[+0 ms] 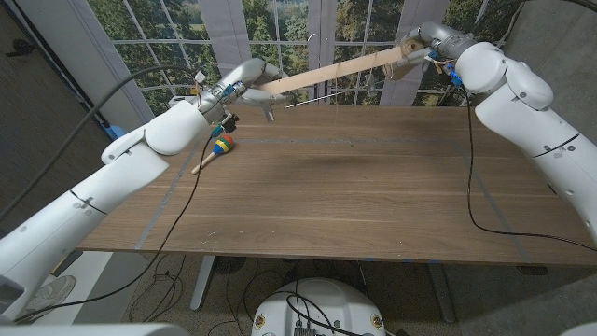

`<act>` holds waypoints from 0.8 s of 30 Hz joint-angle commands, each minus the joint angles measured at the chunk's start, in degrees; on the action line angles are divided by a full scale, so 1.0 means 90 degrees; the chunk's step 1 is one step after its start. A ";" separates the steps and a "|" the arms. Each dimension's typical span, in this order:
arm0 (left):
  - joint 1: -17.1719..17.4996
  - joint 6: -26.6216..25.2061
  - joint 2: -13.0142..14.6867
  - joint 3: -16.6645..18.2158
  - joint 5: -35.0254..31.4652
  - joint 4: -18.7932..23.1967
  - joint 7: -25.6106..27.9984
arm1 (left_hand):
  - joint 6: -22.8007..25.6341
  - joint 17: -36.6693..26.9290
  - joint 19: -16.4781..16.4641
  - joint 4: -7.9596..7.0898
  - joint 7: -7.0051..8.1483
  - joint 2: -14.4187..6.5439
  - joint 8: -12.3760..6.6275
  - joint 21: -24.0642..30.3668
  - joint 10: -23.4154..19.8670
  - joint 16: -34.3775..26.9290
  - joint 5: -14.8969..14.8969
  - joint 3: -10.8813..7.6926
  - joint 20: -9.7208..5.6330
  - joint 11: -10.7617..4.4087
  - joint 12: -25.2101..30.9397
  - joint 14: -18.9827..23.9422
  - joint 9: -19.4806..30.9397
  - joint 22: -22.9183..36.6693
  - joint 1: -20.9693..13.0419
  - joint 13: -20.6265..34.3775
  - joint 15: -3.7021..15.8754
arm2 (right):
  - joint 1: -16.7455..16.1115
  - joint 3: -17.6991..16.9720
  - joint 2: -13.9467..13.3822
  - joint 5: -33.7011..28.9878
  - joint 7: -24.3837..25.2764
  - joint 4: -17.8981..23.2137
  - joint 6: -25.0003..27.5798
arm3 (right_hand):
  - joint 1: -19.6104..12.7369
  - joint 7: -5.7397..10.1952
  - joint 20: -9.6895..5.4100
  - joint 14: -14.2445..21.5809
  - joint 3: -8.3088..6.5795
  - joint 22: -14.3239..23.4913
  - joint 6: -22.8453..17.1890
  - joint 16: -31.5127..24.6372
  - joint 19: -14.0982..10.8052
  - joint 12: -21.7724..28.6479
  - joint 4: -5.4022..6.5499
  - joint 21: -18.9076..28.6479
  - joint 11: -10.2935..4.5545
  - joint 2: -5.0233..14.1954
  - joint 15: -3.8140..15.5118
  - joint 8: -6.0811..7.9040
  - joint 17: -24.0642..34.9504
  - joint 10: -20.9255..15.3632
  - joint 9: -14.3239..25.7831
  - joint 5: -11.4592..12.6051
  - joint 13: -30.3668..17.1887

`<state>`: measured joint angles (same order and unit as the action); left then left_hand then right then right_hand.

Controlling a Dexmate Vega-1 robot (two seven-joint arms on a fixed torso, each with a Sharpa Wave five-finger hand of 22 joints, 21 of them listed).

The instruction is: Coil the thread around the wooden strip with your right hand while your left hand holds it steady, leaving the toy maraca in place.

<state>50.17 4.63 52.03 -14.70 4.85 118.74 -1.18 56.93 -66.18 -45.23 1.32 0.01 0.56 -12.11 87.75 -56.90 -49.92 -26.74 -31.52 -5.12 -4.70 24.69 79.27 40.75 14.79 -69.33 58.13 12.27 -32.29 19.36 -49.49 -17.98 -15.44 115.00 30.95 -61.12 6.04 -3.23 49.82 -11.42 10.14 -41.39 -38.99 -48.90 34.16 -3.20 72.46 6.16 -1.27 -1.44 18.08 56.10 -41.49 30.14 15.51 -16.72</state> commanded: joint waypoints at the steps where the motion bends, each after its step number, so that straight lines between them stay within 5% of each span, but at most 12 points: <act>1: -0.0164 -0.0119 -0.0248 -0.0083 0.0293 -0.0117 0.0152 | 0.0081 -0.0010 0.0044 -0.0983 0.0004 -0.0087 -0.0004 0.0011 -0.0087 0.0004 -0.0023 -0.0966 -0.0664 0.0003 -0.0022 0.0026 0.0029 0.0007 -0.0014 -0.0005 -0.0017 | -0.0206 0.0009 -0.0552 0.1852 -0.0065 -0.0400 -0.0540 | 0.0653 -0.1090 -0.0669 0.2013 -0.1005 0.0016 -0.2481 -0.0031 0.1400 0.0005 0.0967 -0.0008 -0.0242 0.0863 0.1503 0.0027 0.0029 -0.1970 0.0011 0.0068 -0.1858; 24: -0.1101 -0.1612 -0.0083 -0.0799 -0.0100 0.0215 -0.0214 | 0.0054 -0.0005 0.0032 -0.0957 -0.0016 -0.0084 0.0004 0.0011 -0.0119 0.0004 -0.0010 -0.0957 -0.0675 0.0029 -0.0033 0.0009 0.0055 0.0002 -0.0044 0.0013 -0.0008 | -0.1582 0.0122 -0.0876 0.2884 0.1189 -0.0976 -0.2284 | 0.0582 -0.1164 -0.0637 0.2117 -0.0989 0.0024 -0.2529 0.0002 0.1342 -0.0046 0.0950 -0.0005 -0.0153 0.0869 0.1489 -0.0018 0.0042 -0.2040 0.0056 0.0049 -0.1912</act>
<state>44.10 -3.78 50.67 -18.69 6.51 119.08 -1.94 56.93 -66.20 -44.92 1.32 0.01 0.41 -12.11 87.75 -57.21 -49.91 -26.72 -31.52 -4.81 -4.38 24.70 79.27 40.96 14.64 -69.40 58.41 12.27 -41.27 20.16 -55.99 4.36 -9.61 108.01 17.24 -61.12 6.03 -3.23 49.82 -11.41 10.29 -41.39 -38.99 -48.91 33.61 -3.20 72.47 6.16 -1.27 -1.44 17.65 56.40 -41.49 30.48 15.95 -16.77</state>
